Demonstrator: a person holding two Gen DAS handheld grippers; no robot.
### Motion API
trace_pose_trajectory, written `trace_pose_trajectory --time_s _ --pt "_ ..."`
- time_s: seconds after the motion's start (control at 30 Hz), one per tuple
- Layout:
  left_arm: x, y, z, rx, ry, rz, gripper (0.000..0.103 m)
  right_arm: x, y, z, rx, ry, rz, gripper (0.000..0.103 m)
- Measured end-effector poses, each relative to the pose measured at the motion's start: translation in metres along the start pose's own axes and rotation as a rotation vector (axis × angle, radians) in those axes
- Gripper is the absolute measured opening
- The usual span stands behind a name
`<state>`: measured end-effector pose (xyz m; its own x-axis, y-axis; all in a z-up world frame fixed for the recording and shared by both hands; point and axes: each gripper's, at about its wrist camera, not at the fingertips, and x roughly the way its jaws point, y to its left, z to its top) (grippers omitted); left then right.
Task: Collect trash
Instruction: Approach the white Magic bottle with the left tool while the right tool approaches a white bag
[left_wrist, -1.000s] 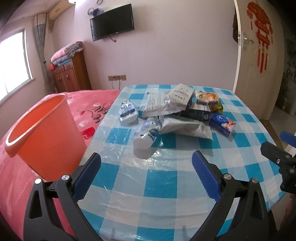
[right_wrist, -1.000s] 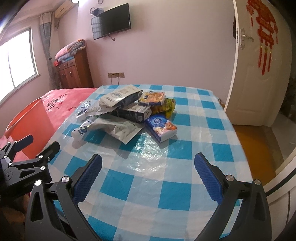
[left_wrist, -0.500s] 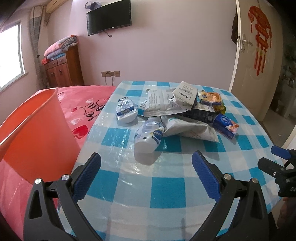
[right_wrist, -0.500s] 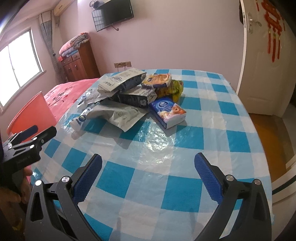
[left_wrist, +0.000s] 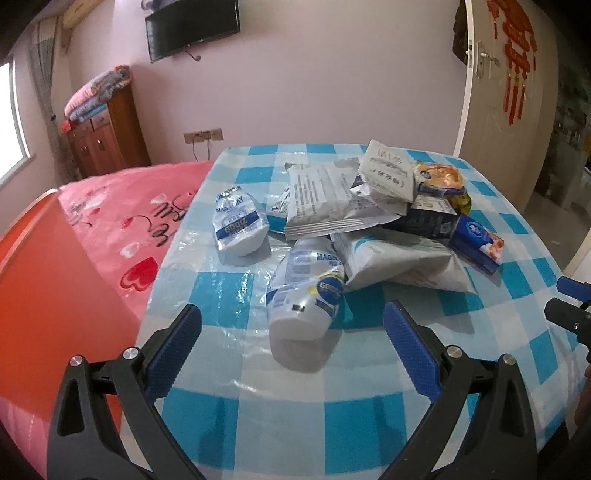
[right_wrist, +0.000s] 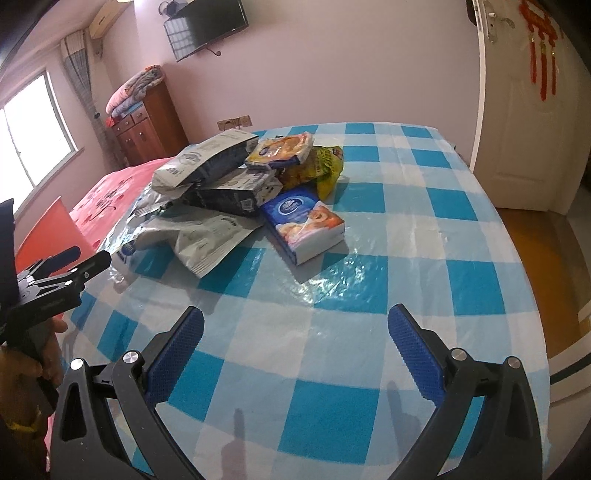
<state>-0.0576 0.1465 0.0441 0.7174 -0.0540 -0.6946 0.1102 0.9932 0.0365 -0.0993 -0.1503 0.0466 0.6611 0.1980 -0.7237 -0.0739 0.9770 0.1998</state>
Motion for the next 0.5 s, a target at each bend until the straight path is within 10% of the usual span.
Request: trace_pose_trajectory --time_s 0.5 --pt "0.034 0.0 0.013 -0.012 0.044 -0.054 0.099 0.046 -0.024 0.036 0.005 0.048 0.035 0.099"
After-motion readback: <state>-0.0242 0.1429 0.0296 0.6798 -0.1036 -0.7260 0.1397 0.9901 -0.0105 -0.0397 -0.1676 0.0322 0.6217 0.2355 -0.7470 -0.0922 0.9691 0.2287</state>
